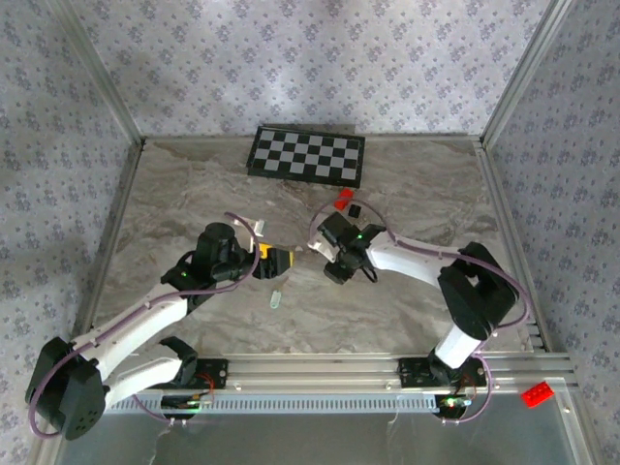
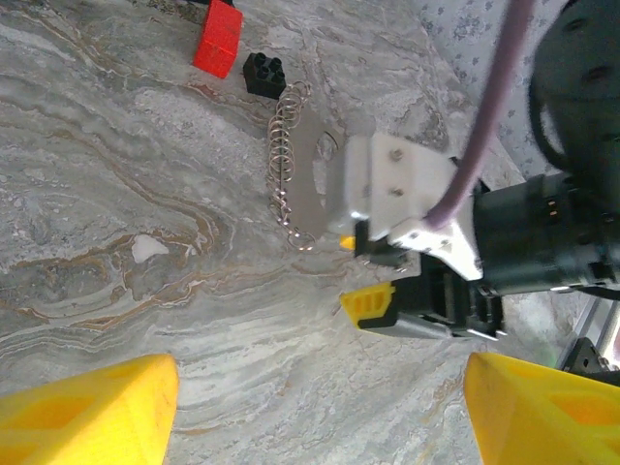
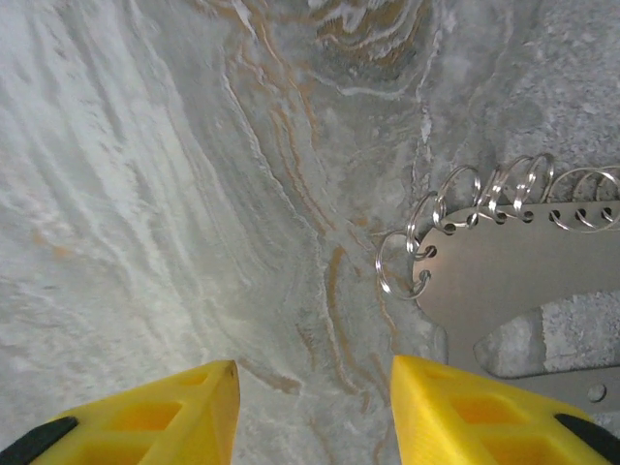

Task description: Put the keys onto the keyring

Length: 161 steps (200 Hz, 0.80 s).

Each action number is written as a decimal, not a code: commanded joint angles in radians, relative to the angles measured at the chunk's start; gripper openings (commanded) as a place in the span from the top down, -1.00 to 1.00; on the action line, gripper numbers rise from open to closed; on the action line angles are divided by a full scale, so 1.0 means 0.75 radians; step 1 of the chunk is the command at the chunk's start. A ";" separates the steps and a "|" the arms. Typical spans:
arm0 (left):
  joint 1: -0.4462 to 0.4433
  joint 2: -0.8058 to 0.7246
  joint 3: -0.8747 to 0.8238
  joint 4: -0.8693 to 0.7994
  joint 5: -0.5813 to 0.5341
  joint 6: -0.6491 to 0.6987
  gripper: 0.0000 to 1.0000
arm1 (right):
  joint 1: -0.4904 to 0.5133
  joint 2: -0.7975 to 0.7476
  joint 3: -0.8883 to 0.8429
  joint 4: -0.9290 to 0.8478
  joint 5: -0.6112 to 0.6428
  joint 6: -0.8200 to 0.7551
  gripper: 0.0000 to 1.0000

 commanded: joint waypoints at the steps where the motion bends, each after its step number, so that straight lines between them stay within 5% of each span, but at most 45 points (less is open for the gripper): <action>1: 0.013 -0.024 0.003 0.003 0.035 0.006 -0.54 | 0.003 0.068 0.046 -0.027 0.109 -0.111 0.13; 161: 0.074 -0.055 -0.044 0.048 0.084 -0.031 -0.54 | -0.008 0.210 0.109 0.057 0.150 -0.161 0.33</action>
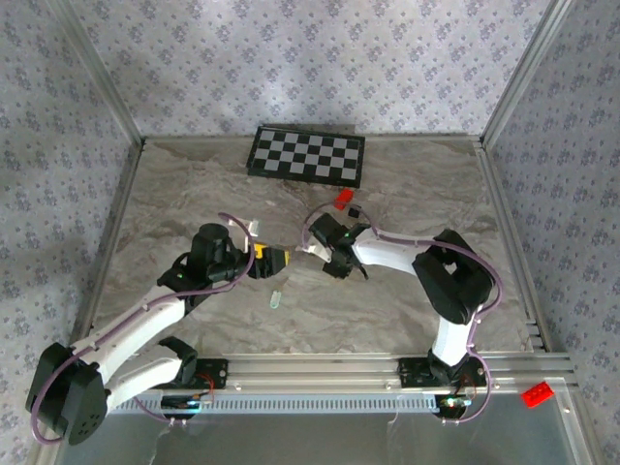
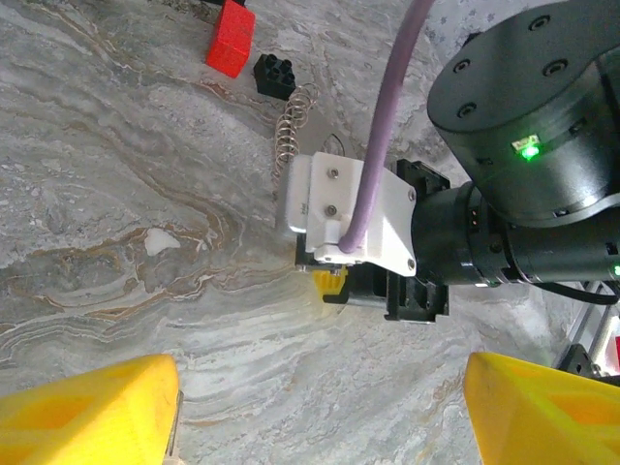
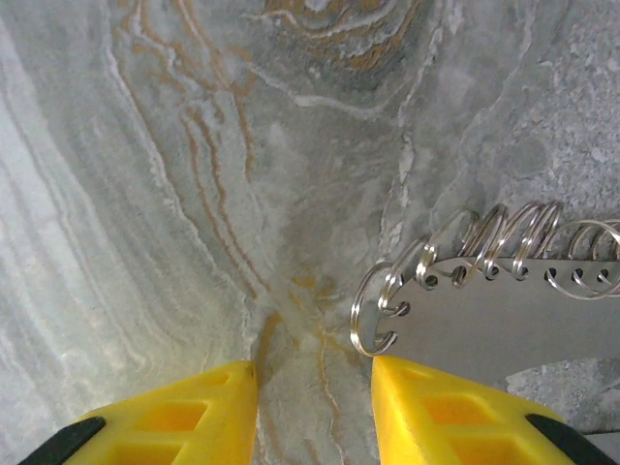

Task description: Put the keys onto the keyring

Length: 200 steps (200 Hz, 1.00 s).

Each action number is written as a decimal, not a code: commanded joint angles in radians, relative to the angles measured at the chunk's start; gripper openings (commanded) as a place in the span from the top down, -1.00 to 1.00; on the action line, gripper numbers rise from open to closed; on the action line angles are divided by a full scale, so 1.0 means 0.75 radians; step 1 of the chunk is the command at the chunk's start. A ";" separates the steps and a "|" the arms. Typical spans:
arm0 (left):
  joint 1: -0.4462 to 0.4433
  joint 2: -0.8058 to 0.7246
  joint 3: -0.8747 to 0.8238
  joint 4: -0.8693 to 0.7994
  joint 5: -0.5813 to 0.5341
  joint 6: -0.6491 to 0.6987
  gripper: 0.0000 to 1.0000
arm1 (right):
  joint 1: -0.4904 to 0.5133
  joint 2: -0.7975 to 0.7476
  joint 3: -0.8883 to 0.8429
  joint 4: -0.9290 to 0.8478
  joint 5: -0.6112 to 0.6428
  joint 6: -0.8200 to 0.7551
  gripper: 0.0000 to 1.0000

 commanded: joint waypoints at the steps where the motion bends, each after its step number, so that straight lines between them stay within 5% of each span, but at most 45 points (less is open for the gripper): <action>1: 0.010 -0.025 -0.006 0.037 0.027 -0.015 -0.54 | -0.011 0.031 0.035 0.003 0.008 -0.019 0.33; 122: 0.020 -0.005 -0.008 0.070 0.039 -0.031 -0.54 | -0.032 -0.045 0.047 -0.008 -0.107 0.000 0.98; 200: 0.023 -0.046 -0.036 0.066 0.035 -0.031 -0.54 | -0.068 -0.215 0.006 -0.028 -0.295 0.001 0.98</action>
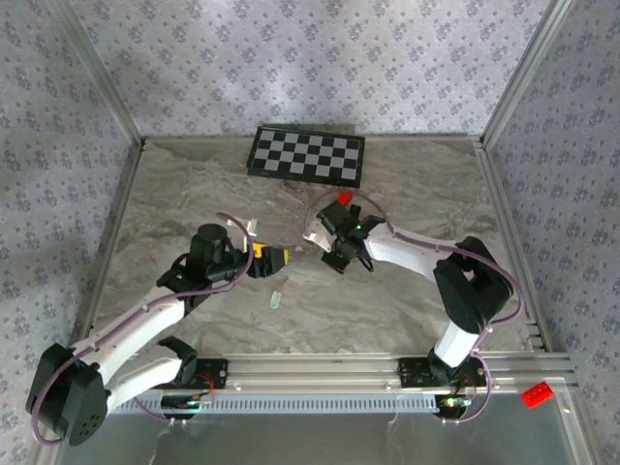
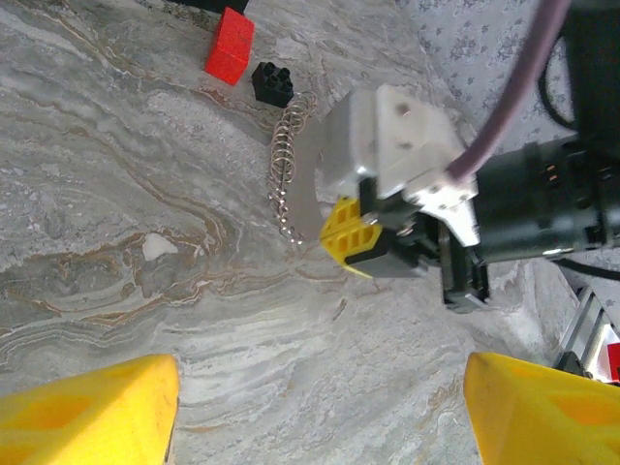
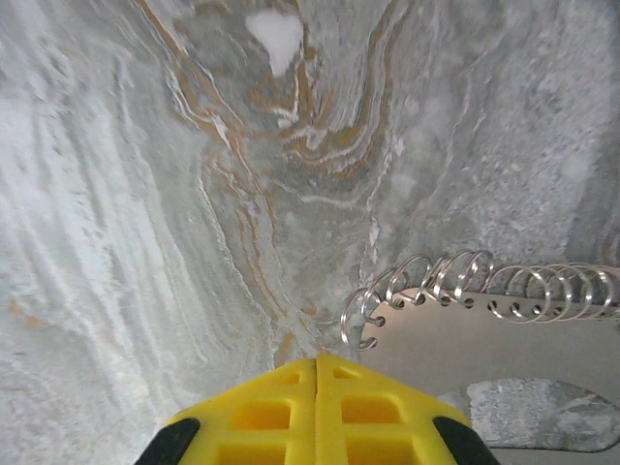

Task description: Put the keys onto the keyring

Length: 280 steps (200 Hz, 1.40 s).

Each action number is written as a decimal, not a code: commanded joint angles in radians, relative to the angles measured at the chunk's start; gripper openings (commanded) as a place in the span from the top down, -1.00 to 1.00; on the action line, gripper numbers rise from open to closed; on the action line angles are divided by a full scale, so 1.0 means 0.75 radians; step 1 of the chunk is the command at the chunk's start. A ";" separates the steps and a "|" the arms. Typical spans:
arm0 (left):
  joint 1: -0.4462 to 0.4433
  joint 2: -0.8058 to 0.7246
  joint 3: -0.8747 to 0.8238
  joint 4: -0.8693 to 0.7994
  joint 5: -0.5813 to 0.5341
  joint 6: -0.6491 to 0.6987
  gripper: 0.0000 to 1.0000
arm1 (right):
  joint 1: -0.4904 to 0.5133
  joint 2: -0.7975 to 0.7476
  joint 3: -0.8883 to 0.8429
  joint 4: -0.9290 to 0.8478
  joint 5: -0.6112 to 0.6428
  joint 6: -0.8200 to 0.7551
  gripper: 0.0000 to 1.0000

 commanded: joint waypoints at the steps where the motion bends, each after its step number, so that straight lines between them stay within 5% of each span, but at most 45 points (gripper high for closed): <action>1: 0.015 -0.035 -0.016 0.030 0.026 -0.006 -0.54 | -0.010 -0.051 -0.014 -0.039 -0.069 0.003 0.96; 31: 0.021 -0.063 -0.030 0.030 0.034 -0.003 -0.54 | -0.024 -0.021 0.013 -0.059 -0.041 0.023 0.35; 64: 0.047 -0.111 -0.059 0.022 0.048 0.003 -0.54 | -0.034 0.039 0.064 -0.103 -0.040 0.048 0.08; 280: 0.124 -0.136 -0.116 0.075 0.120 -0.028 -0.54 | 0.014 0.338 0.311 -0.297 0.167 0.074 0.33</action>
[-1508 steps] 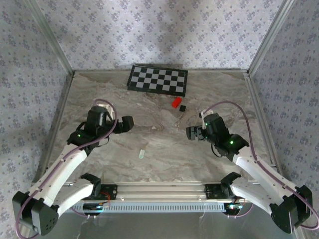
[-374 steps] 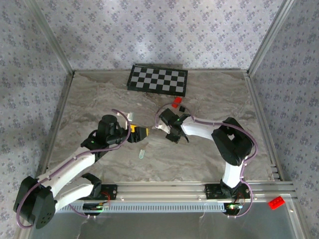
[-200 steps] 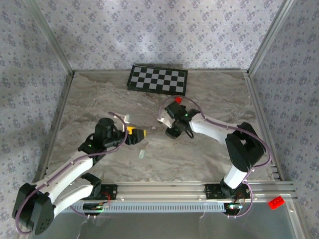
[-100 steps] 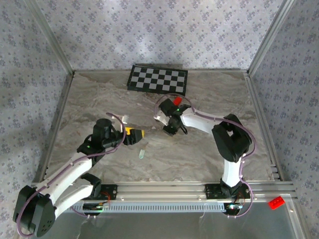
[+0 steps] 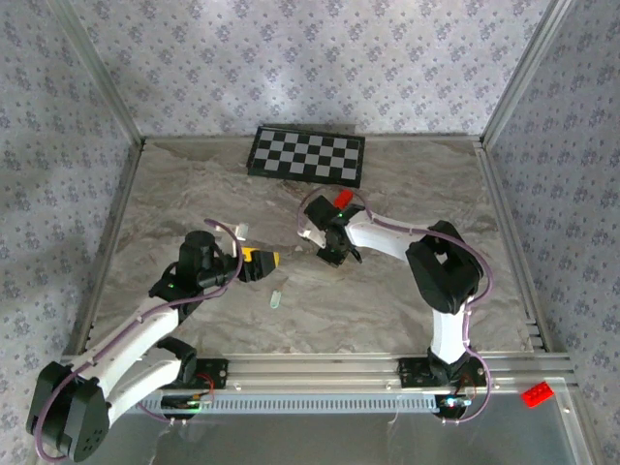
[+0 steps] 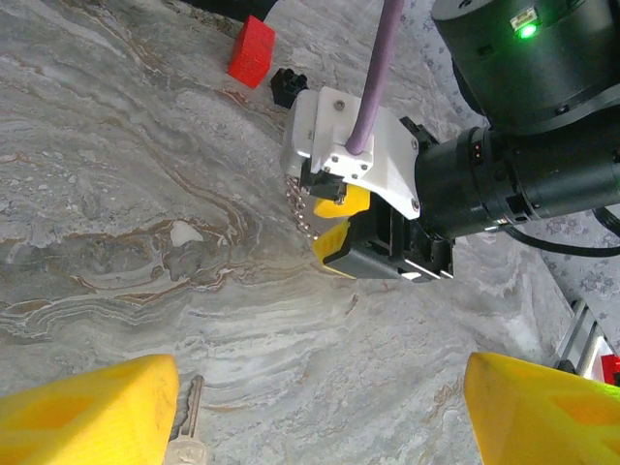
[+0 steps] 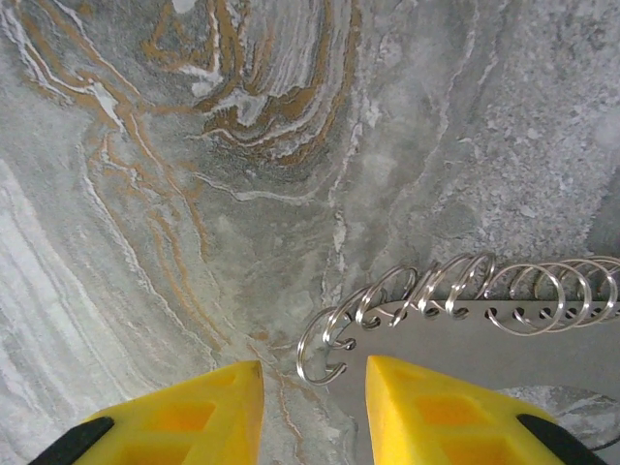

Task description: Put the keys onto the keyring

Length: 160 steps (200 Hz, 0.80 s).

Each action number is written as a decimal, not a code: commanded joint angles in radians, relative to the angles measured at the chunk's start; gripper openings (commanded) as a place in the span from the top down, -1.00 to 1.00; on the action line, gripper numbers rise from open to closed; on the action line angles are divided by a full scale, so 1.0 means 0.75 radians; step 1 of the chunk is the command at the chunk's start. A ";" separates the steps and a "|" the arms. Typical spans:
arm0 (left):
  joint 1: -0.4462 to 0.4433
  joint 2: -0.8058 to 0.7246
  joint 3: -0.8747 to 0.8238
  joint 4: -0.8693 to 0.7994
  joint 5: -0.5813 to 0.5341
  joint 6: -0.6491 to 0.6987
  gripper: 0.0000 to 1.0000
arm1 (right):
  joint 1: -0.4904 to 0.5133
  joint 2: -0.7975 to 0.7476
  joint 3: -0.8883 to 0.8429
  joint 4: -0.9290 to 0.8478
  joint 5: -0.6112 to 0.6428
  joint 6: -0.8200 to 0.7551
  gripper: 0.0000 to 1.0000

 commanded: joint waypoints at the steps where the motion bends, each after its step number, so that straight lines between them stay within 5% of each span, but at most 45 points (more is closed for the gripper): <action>1: 0.010 -0.026 -0.006 0.045 0.040 -0.013 -0.54 | 0.010 0.049 0.050 -0.057 0.027 0.019 0.33; 108: 0.018 -0.038 -0.007 0.039 0.038 -0.014 -0.55 | 0.032 0.100 0.061 -0.073 0.142 0.005 0.51; 160: 0.020 -0.043 -0.007 0.029 0.034 -0.009 -0.55 | 0.037 0.095 0.063 -0.070 0.148 0.004 0.77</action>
